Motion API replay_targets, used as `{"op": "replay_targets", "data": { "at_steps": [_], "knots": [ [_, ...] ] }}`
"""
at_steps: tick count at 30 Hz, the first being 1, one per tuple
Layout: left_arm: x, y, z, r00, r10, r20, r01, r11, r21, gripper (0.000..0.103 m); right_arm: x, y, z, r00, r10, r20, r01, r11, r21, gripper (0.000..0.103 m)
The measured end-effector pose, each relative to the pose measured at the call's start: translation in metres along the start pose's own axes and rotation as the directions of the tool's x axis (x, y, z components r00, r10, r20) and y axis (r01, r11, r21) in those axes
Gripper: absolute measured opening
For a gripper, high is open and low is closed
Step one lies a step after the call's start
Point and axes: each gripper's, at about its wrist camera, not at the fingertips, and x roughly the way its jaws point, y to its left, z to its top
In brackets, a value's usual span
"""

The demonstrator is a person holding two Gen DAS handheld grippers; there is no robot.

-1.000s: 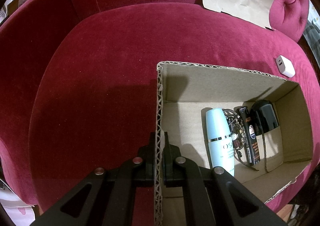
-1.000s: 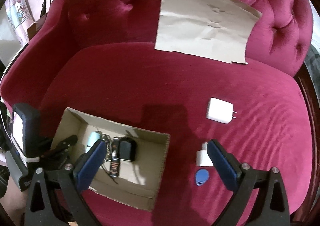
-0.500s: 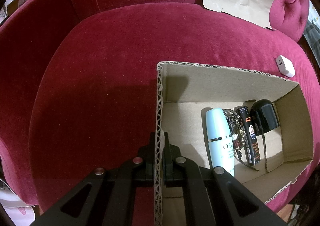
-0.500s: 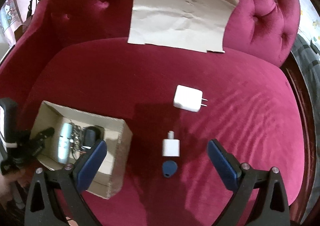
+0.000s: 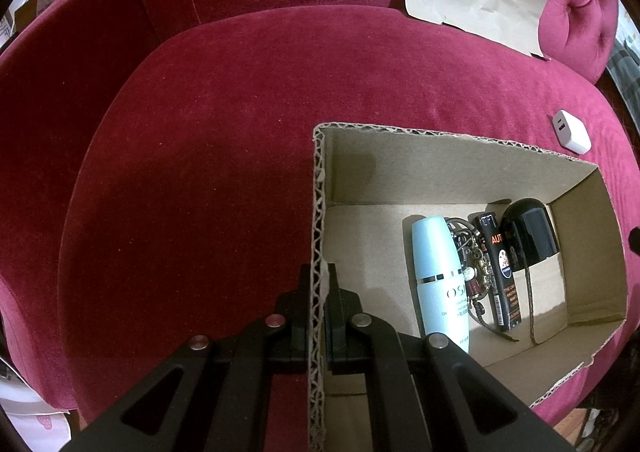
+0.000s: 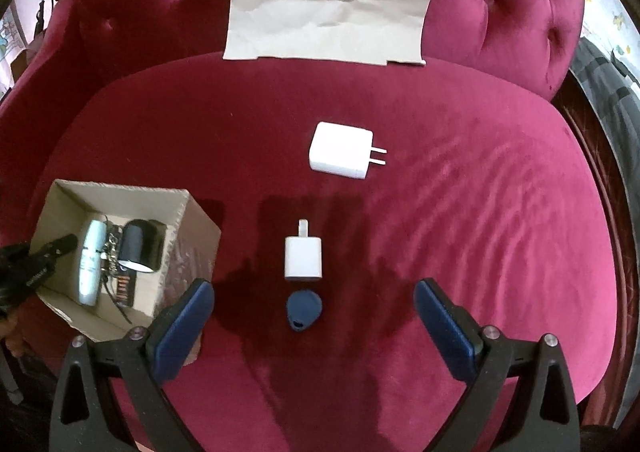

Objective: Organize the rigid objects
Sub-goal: 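Move the right gripper over the blue key fob on the seat, then close the right gripper on the blue key fob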

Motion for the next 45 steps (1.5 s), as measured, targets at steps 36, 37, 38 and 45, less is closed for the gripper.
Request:
{"op": "replay_targets", "data": {
  "at_steps": [36,37,38,45],
  "knots": [
    [0.000,-0.002,0.002,1.000,0.004,0.004,-0.004,1.000,0.004,0.004,0.090,-0.008,-0.018,0.993,-0.012,-0.115,0.017,0.999,0.043,0.100],
    [0.000,-0.002,0.001,1.000,0.004,0.005,-0.004,1.000,0.004,0.004,0.090,-0.009,-0.018,0.993,-0.013,-0.115,0.018,0.999,0.043,0.100],
    [0.000,-0.002,0.002,1.000,0.005,0.004,-0.005,1.000,0.004,0.004,0.091,-0.010,-0.018,0.993,-0.013,-0.115,0.018,0.999,0.045,0.100],
    [0.000,-0.002,0.002,1.000,0.004,0.005,-0.004,1.000,0.002,0.004,0.080,-0.003,-0.019,0.995,-0.014,-0.097,0.018,0.999,0.042,0.070]
  ]
}}
